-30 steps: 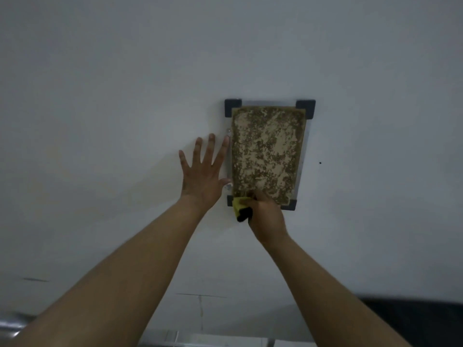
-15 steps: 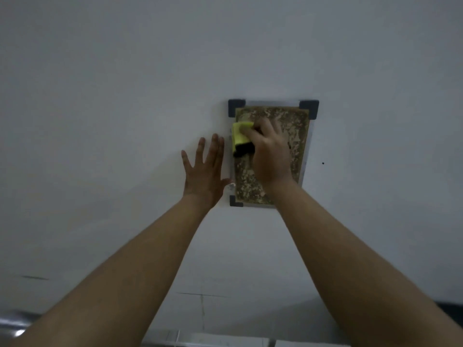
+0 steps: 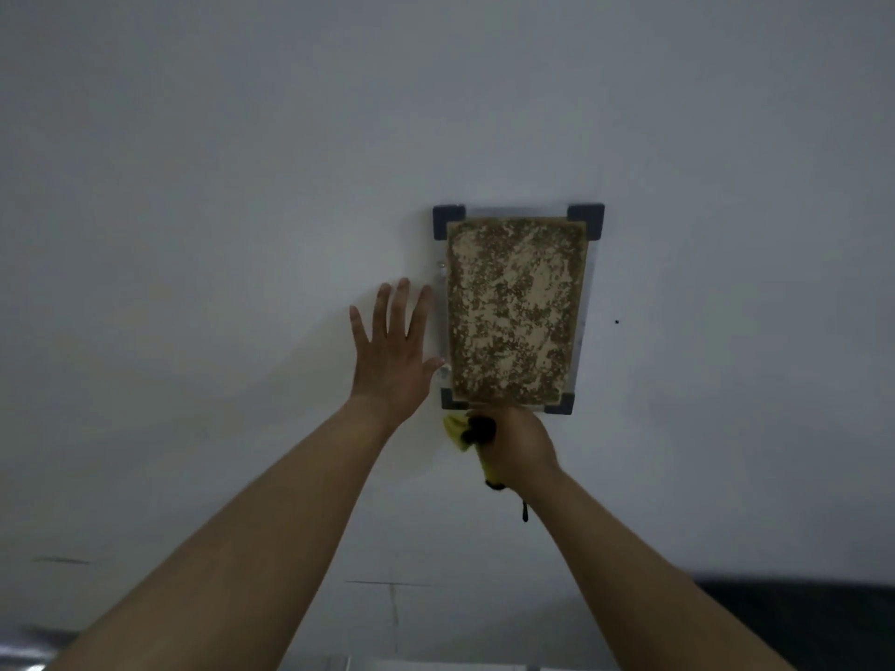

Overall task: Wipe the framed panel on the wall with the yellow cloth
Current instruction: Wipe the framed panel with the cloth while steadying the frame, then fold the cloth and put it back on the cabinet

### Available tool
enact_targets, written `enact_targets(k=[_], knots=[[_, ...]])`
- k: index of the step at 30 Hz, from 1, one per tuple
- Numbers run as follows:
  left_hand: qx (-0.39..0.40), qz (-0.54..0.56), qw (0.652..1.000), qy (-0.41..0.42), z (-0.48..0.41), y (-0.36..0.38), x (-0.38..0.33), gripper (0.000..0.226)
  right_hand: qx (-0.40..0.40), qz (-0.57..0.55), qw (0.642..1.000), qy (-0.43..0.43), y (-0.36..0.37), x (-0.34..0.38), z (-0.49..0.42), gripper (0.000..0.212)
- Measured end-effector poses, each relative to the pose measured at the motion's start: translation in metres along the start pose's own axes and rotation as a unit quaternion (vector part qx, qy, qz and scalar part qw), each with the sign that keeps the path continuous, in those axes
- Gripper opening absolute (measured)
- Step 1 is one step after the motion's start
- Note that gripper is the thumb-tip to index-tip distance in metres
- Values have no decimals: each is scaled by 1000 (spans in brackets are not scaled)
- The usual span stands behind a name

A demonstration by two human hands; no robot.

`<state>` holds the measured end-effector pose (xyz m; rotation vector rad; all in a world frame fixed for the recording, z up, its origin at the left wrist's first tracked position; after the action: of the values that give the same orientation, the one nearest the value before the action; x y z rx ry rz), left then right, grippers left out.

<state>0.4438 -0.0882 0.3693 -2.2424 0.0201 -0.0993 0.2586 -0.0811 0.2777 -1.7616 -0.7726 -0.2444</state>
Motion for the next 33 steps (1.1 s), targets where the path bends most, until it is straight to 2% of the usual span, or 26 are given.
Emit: enact_targets(k=[5,8,10,13,17,20,22,25,28,31,33], knots=[[-93,60,993,37,9,-8,-11,75,-99,-197,973,69,-31,8,-8,29],[-130,109,985,39,13,-13,-20,41,-131,-259,955,59,-42,18,-9,18],[-108,208,971,37,15,-14,-25,22,-154,-279,946,60,-46,23,-7,21],[17,412,910,30,22,-8,-39,45,-198,-278,938,53,-50,29,-1,28],[84,564,821,-28,34,-3,-47,41,-230,-229,946,-1,-52,43,4,28],[97,601,790,-75,35,3,-41,39,-221,-195,955,-36,-51,54,5,28],[101,613,776,-106,35,2,-35,44,-178,-233,955,-46,-46,61,7,27],[117,652,737,-139,34,-2,-26,28,-122,-376,919,-2,-36,64,7,25],[132,710,673,-163,31,-3,-15,32,-100,-454,884,50,-31,60,5,20],[140,734,638,-188,29,1,-5,35,-113,-500,853,95,-31,50,5,20],[125,736,619,-243,30,4,3,37,-155,-490,848,128,-34,43,8,14]])
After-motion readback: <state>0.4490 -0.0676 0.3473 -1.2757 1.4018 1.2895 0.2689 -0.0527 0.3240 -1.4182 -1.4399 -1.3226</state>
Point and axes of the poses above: each hand's wrist, its own z-axis away from the middle knuckle, its own y-axis out of the palm, x = y × z, the point moved 5 cm from there along -z, towards the middle knuckle, and after that the axes turned 3 degrees about -x, right-handed, at the moved point
